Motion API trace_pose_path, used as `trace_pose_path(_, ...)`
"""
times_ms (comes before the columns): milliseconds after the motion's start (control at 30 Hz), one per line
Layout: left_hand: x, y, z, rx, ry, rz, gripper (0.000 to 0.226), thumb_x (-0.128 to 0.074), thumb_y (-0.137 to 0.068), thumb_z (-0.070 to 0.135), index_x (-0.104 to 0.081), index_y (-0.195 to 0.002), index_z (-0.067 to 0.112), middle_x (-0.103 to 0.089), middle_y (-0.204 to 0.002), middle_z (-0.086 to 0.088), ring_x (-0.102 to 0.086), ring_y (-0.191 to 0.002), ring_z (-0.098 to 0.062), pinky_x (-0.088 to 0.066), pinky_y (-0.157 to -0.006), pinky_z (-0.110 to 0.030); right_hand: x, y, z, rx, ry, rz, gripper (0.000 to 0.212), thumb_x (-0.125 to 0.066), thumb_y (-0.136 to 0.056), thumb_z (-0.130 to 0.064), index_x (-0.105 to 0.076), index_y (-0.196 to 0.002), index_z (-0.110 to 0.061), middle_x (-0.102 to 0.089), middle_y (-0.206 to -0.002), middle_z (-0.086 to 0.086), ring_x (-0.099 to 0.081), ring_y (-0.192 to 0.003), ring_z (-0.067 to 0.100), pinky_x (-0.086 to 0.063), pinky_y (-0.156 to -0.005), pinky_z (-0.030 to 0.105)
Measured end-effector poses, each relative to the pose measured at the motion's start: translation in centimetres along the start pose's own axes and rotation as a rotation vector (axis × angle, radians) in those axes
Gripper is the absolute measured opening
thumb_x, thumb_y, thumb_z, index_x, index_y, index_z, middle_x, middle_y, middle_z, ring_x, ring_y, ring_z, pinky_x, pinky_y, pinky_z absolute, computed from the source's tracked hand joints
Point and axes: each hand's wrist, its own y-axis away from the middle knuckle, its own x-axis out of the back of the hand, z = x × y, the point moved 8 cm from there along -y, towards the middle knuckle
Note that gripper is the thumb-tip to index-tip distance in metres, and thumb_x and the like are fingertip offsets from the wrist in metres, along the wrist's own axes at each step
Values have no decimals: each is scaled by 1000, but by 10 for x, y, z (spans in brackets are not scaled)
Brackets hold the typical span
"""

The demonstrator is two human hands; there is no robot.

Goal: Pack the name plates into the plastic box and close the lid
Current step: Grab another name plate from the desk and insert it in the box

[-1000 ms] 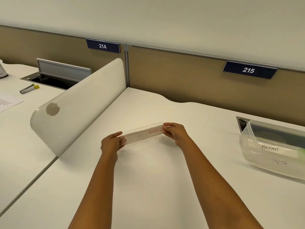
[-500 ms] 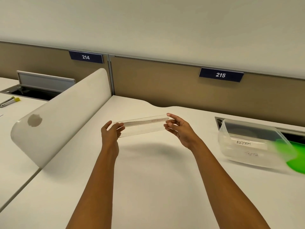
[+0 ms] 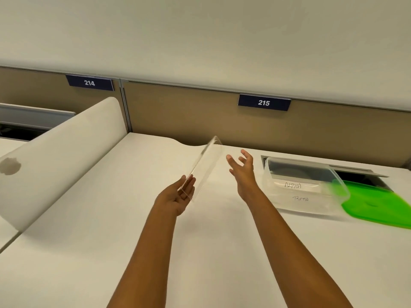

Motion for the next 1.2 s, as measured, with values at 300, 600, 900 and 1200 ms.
trace_pose_path(300, -57, 4, -68, 16, 221, -101, 15, -56, -94, 14, -60, -91, 0, -64, -92, -15, -64, -83, -20, -54, -86, -26, -12, 45, 3, 2, 268, -178, 62, -62, -87, -42, -35, -139, -22, -33, -143, 1, -48, -117, 17, -47, -96, 30)
trace_pose_path(600, -84, 15, -116, 26, 39, -154, 25, -62, -89, 9, -60, -114, 5, -65, -102, -12, -63, -90, -24, -51, -92, -39, 56, 35, -8, 11, 248, -11, 39, -48, -96, -24, -49, -134, -17, -54, -137, 5, -54, -122, 25, -48, -97, 35)
trace_pose_path(900, -103, 13, -32, -380, -343, -87, 42, -62, -89, 35, -56, -123, 12, -61, -111, -3, -60, -104, -20, -51, -88, -30, 119, 31, -54, -55, 360, -517, 27, -50, -96, -26, -63, -120, -26, -63, -114, -4, -56, -97, 13, -40, -80, 27)
trace_pose_path(1200, -128, 18, -32, -504, -380, -146, 18, -61, -91, 12, -64, -108, 13, -65, -87, 5, -56, -87, -9, -49, -69, -21, 158, 21, -80, 42, 538, -488, 25, -63, -89, -27, -68, -113, -26, -66, -121, -7, -56, -112, 12, -39, -96, 28)
